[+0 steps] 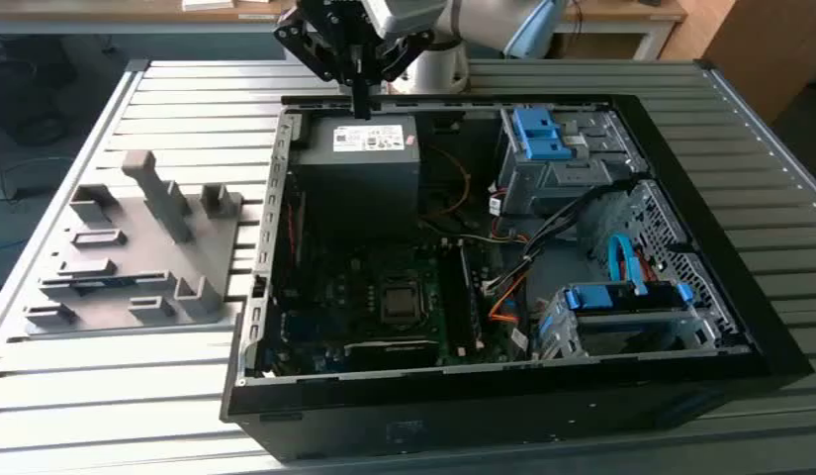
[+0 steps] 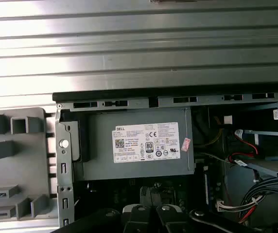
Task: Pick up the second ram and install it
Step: 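Reach for the second ram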
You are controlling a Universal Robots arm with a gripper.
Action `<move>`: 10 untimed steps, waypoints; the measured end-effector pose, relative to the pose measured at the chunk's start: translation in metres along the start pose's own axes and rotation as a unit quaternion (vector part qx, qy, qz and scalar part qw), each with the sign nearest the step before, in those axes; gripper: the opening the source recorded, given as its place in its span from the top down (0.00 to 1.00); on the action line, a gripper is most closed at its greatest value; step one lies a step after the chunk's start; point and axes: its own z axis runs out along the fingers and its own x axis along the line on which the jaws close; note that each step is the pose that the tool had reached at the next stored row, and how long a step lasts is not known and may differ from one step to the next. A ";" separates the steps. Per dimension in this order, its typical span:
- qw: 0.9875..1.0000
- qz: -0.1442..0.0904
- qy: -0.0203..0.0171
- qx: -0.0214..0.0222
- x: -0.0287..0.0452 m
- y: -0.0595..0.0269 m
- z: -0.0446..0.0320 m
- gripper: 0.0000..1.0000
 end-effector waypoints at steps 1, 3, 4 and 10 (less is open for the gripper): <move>1.000 0.000 0.000 0.000 0.0000 0.0000 0.0000 0.90; 1.000 0.000 0.000 0.000 0.0000 0.0000 0.0000 0.90; 1.000 0.000 0.000 0.000 0.0000 0.0000 0.0000 0.90; 1.000 0.000 0.000 0.000 0.0011 -0.0001 -0.0001 0.90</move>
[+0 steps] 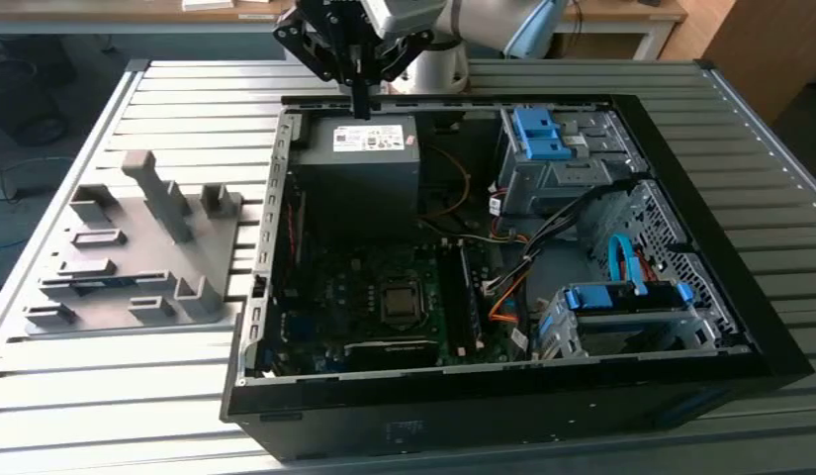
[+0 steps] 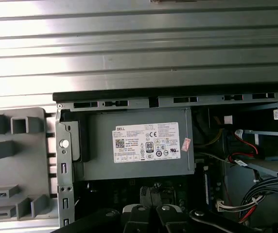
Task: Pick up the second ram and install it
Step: 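Reach for the second ram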
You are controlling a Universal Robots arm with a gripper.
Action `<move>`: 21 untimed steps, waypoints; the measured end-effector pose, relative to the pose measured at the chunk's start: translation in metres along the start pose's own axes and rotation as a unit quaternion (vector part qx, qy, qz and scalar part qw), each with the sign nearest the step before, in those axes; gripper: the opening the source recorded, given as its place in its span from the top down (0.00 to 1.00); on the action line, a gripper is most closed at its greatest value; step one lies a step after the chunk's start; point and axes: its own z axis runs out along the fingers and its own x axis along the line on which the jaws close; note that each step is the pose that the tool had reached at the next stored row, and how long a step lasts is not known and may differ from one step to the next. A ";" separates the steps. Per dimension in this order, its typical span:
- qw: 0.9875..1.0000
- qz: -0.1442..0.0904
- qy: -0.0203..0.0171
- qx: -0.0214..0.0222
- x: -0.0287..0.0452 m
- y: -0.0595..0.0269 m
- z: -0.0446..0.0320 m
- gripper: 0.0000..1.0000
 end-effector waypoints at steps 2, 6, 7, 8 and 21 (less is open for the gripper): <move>1.000 0.000 0.000 0.000 0.0065 -0.0005 -0.0002 0.90; 1.000 0.000 -0.001 0.000 0.0243 -0.0018 -0.0006 0.90; 1.000 0.000 -0.001 0.000 0.0293 -0.0022 -0.0007 0.90; 1.000 0.000 -0.001 0.000 0.0338 -0.0025 -0.0007 0.90; 1.000 0.000 -0.002 0.000 0.0934 -0.0071 -0.0020 0.90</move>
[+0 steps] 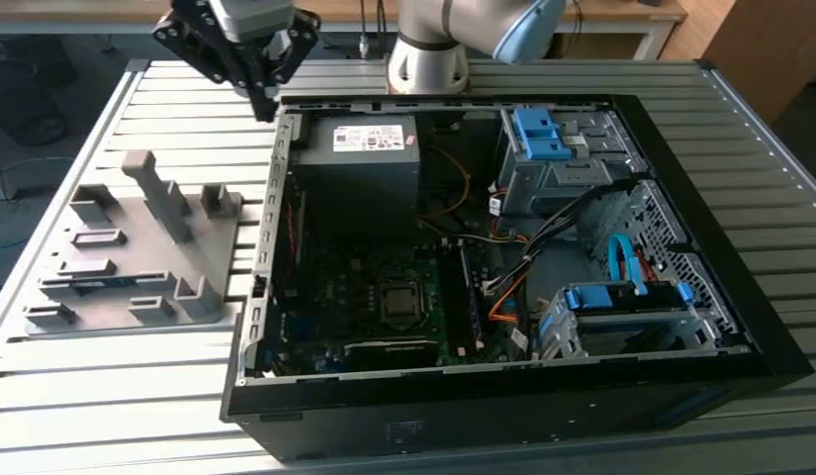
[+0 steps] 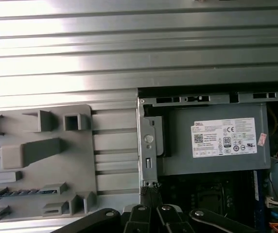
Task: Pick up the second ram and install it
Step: 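Reach for the second ram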
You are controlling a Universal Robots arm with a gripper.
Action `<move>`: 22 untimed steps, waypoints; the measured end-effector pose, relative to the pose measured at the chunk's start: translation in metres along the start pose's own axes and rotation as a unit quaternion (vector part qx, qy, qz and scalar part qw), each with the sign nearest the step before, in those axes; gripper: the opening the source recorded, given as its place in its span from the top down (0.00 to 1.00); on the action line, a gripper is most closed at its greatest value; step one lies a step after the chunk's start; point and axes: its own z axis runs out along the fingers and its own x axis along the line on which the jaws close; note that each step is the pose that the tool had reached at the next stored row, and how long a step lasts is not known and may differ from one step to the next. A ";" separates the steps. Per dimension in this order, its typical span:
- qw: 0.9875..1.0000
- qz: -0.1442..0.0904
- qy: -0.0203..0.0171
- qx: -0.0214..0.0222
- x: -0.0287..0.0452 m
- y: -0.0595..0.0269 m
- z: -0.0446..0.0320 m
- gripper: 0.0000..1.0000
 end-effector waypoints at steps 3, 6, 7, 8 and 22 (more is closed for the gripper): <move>1.000 0.000 0.000 0.000 0.0136 -0.0010 -0.0002 0.90; 1.000 0.000 0.000 0.000 0.0273 -0.0020 -0.0004 0.90; 1.000 0.000 0.000 0.000 0.0318 -0.0024 -0.0005 0.90; 1.000 0.000 0.000 0.000 0.0362 -0.0027 -0.0006 0.90; 1.000 0.000 0.000 0.000 0.0944 -0.0072 -0.0016 0.90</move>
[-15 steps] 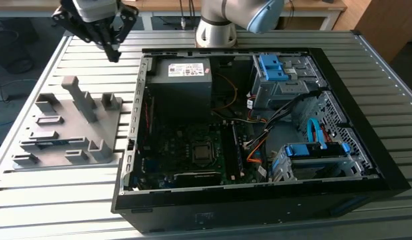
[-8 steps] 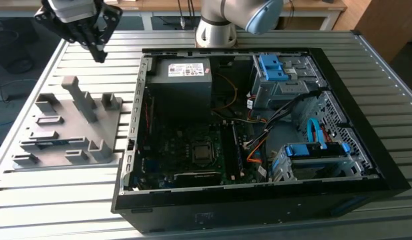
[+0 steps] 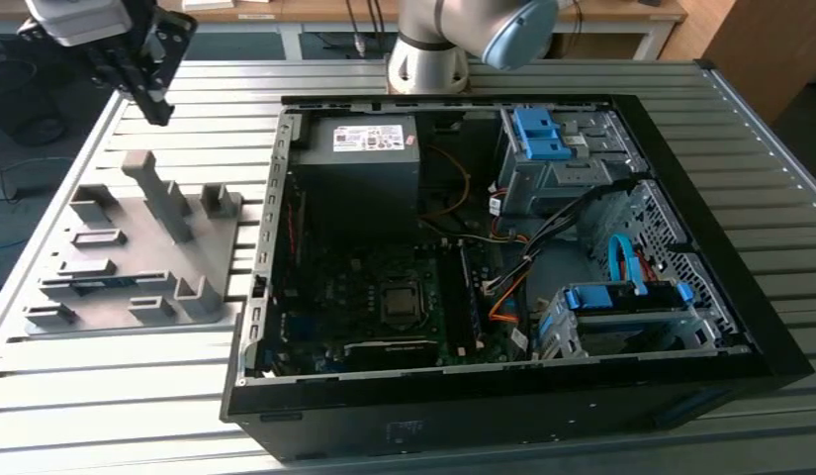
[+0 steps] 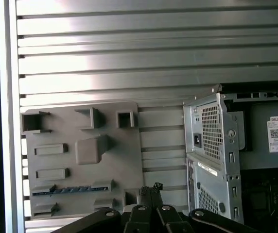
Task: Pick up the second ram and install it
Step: 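Reach for the second ram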
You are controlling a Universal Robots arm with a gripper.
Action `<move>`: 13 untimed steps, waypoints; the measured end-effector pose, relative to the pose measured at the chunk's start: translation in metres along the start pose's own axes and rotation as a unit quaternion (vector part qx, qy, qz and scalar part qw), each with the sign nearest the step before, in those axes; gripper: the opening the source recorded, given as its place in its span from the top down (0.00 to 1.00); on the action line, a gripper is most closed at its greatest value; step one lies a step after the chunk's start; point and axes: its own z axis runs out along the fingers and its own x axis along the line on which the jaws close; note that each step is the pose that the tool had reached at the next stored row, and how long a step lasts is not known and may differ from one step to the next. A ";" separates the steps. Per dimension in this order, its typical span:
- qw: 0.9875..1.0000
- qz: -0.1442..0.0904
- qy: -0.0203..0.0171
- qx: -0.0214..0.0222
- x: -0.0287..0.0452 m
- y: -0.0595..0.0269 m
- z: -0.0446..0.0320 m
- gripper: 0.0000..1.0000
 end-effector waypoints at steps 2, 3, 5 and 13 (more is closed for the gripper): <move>1.000 0.000 0.000 0.000 0.0072 -0.0006 -0.0001 0.90; 1.000 0.000 0.000 0.000 0.0107 -0.0009 -0.0002 0.90; 1.000 0.000 0.000 0.000 0.0183 -0.0016 -0.0003 0.90; 1.000 0.000 0.000 0.000 0.0448 -0.0038 -0.0007 0.90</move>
